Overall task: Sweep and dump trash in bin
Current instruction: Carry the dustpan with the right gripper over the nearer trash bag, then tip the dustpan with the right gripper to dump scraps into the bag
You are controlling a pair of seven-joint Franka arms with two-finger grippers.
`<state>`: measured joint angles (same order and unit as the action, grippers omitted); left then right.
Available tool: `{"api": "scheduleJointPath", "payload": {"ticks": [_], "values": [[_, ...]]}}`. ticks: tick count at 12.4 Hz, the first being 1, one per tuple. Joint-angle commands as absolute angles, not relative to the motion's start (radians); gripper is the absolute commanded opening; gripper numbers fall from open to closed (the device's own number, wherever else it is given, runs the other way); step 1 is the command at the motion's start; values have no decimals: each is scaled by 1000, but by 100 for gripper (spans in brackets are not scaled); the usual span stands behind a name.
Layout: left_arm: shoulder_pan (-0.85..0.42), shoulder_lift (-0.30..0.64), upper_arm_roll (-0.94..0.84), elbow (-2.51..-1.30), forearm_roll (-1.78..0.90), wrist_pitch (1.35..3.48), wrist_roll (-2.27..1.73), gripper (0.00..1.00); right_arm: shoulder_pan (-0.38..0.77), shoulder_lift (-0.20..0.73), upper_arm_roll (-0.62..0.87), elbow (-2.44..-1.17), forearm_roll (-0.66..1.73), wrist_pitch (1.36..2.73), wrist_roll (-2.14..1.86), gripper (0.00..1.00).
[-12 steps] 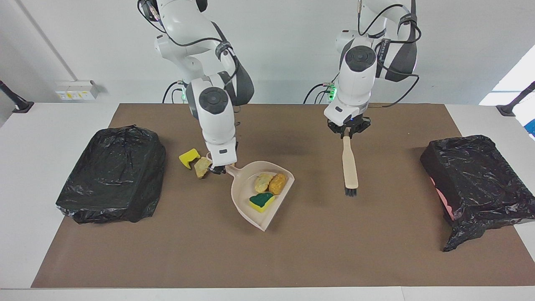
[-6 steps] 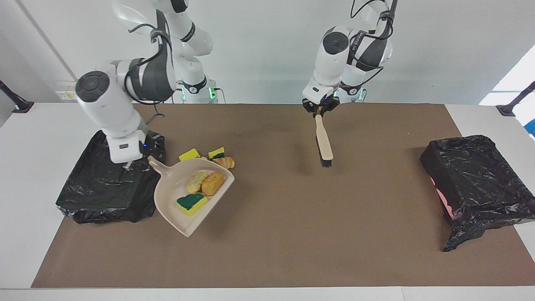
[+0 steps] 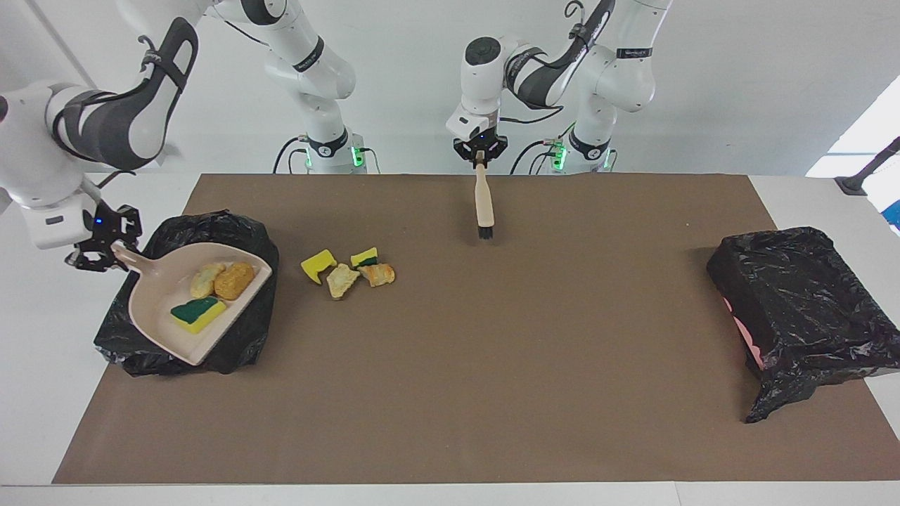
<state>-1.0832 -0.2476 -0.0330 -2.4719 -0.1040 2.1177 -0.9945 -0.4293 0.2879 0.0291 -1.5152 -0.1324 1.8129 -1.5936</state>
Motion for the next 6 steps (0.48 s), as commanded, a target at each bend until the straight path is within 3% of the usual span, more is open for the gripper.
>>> {"api": "scheduleJointPath", "payload": {"ticks": [1, 6], "values": [[-1141, -288, -11, -2562, -132, 2199, -1015, 0, -471, 305, 44, -1470, -225, 1842, -1794, 0], [-1157, -284, -6, -2594, -219, 2235, -988, 0, -404, 276, 52, -1586, -596, 2052, -1999, 0]]}}
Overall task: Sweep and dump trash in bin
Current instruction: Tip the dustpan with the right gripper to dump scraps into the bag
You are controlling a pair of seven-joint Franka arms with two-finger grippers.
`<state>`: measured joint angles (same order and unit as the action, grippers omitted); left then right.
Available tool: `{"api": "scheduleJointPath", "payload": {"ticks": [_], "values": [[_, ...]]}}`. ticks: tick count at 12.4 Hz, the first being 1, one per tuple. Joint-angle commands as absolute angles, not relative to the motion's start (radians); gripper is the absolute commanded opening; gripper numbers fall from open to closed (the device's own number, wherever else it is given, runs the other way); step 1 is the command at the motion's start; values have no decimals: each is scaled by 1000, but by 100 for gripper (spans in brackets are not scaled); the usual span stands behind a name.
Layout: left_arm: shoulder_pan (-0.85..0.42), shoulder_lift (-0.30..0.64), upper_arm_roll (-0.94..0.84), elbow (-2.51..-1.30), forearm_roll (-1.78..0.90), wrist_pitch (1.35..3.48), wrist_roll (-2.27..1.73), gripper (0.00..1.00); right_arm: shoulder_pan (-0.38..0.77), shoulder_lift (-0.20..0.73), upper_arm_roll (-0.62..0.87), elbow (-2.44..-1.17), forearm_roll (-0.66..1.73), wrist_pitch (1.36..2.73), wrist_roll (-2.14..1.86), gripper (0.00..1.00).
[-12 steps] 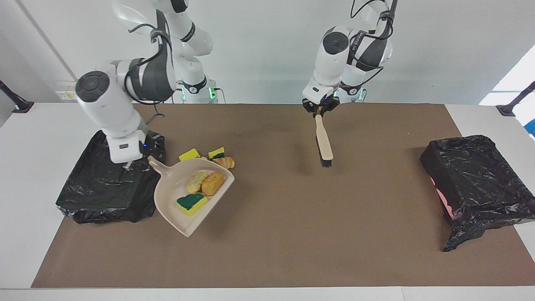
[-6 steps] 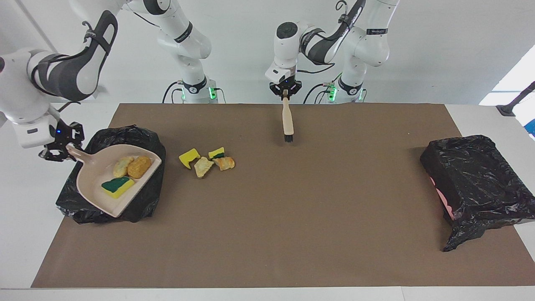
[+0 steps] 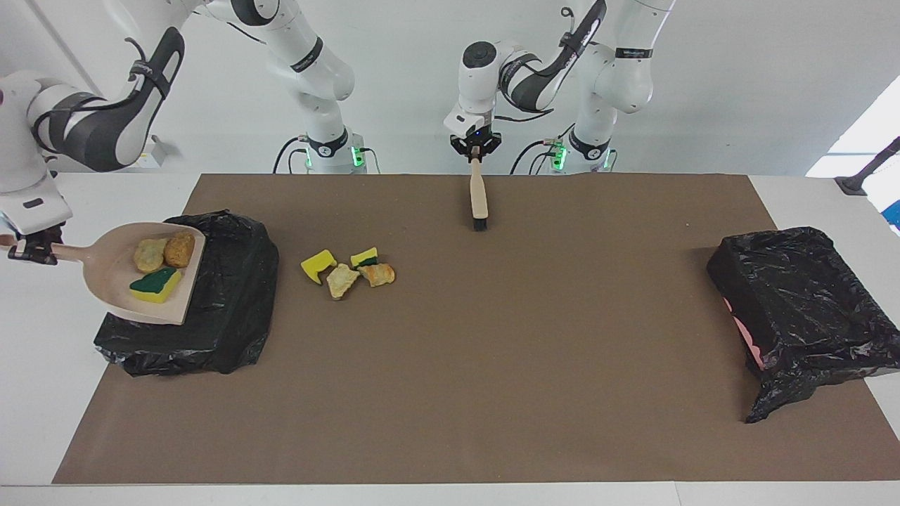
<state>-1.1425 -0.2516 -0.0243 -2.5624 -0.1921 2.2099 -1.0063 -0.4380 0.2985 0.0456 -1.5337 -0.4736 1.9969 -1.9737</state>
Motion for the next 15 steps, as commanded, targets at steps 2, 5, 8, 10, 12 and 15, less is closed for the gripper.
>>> {"api": "scheduleJointPath", "payload": {"ticks": [2, 5, 8, 10, 12, 15], "values": [[-1146, -279, -5, -2594, -267, 2244, -945, 0, -394, 238, 54, -1673, -698, 2156, -2002, 0], [-1103, -267, -3, -2592, -268, 2232, -916, 28, -345, 226, 58, -1683, -825, 2155, -2013, 0], [-1062, -249, -2, -2582, -268, 2227, -904, 58, -281, 155, 57, -1684, -882, 2097, -2016, 0], [-1048, -245, -2, -2582, -268, 2226, -887, 80, -247, 109, 58, -1684, -902, 2021, -1999, 0], [-996, -215, 2, -2551, -258, 2218, -855, 94, -223, 74, 58, -1683, -902, 1950, -1973, 0], [-883, -166, 2, -2406, -123, 2130, -795, 100, -221, 20, 60, -1662, -809, 1857, -1728, 0]]}}
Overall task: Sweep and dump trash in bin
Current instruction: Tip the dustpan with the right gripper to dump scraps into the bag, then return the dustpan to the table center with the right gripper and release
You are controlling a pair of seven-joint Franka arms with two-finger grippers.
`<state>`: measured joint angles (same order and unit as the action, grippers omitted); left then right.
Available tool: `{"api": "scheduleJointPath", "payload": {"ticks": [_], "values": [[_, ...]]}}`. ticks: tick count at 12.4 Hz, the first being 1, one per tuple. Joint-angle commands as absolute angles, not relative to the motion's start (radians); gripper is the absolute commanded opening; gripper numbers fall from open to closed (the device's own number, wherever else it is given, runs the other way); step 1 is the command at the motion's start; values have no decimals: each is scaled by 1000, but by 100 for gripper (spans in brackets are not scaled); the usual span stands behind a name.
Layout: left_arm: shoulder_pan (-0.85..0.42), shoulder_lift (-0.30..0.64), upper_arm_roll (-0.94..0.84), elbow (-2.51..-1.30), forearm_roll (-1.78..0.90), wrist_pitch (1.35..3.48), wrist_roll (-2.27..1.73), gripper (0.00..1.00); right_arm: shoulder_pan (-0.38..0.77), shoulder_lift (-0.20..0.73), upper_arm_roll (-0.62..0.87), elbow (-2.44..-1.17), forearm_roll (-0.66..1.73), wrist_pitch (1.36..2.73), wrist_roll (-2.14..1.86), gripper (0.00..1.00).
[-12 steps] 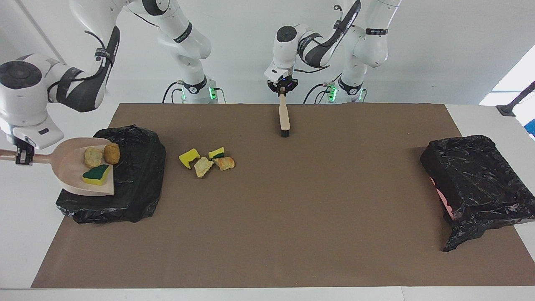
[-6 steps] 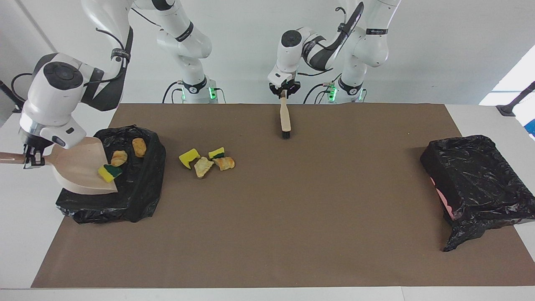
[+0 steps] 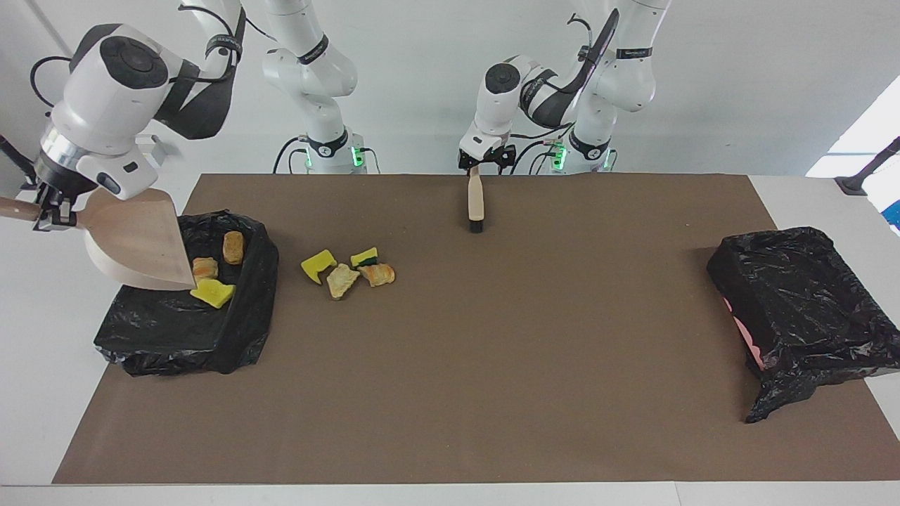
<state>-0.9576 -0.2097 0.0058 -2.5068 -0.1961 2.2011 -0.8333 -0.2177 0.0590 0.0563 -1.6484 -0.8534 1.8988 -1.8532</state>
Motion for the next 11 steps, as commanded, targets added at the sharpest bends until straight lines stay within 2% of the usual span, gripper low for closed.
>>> {"api": "scheduleJointPath", "payload": {"ticks": [1, 5, 7, 10, 11], "values": [[-835, -144, 2, -2337, -79, 2088, -763, 100, -218, 21, 73, -1640, -737, 1803, -1654, 0], [-567, -101, 2, -2067, -28, 1985, -410, 100, -134, 21, 81, -1643, -525, 1746, -1231, 0], [-481, -66, 3, -1912, -20, 1890, -316, 100, -71, 31, 83, -1644, -438, 1744, -983, 0], [-379, 0, 2, -1635, 30, 1777, -276, 100, 61, 95, 83, -1640, -312, 1743, -499, 0], [-347, -3, 3, -1591, 32, 1737, -218, 100, 105, 124, 83, -1637, -272, 1756, -363, 0]]}}
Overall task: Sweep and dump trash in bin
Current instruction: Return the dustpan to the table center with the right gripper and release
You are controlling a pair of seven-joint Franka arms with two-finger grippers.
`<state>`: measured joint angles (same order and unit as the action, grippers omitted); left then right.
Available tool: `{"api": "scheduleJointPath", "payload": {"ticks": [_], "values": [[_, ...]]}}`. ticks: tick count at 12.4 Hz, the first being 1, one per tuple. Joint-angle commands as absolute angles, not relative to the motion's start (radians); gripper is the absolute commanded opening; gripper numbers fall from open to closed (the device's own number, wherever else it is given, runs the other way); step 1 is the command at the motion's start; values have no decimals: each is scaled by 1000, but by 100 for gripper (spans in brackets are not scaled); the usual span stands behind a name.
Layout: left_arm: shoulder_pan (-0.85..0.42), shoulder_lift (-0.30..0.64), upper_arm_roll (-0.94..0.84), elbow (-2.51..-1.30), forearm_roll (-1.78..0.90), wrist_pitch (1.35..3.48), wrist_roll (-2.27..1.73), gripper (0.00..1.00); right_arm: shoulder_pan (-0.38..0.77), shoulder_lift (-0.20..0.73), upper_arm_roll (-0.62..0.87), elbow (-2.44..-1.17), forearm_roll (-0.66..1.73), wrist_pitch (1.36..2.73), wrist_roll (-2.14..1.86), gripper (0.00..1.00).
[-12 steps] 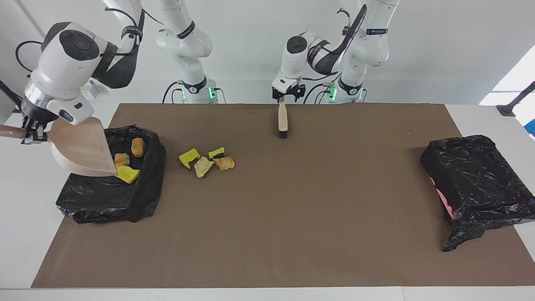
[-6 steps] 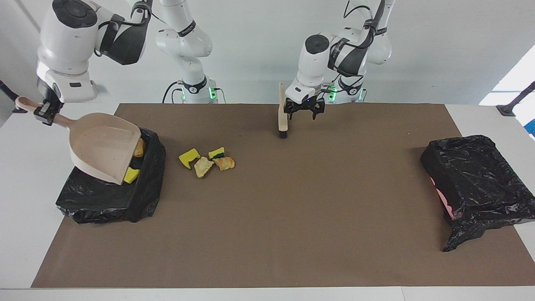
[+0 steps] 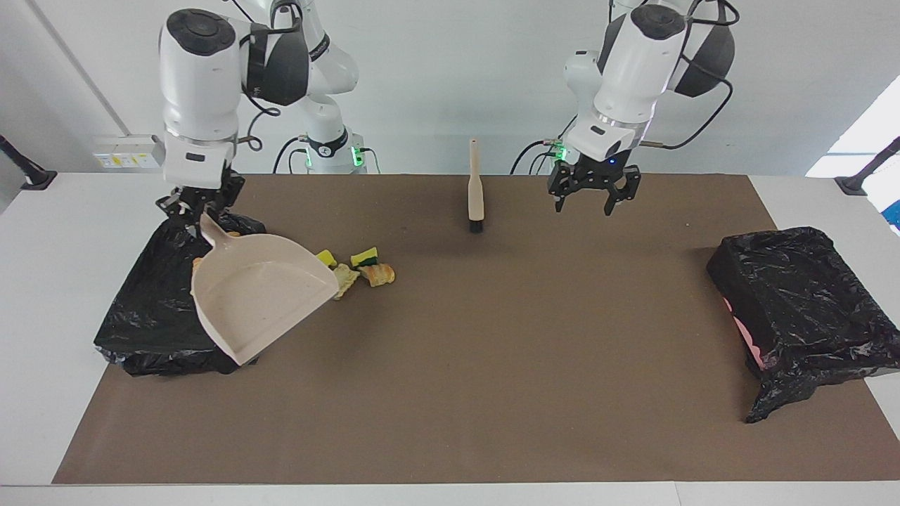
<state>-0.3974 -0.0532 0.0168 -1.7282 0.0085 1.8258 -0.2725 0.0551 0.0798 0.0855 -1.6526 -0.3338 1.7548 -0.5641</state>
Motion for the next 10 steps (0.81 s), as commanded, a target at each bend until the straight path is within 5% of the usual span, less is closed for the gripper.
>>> {"api": "scheduleJointPath", "payload": {"ticks": [1, 10], "values": [[-309, -12, 5, -1553, 31, 1686, -145, 100, 147, 159, 83, -1635, -238, 1761, -238, 0], [-88, -18, 12, -1462, 21, 1534, 129, 100, 414, 615, 83, -1272, -121, 1944, 475, 0]]}}
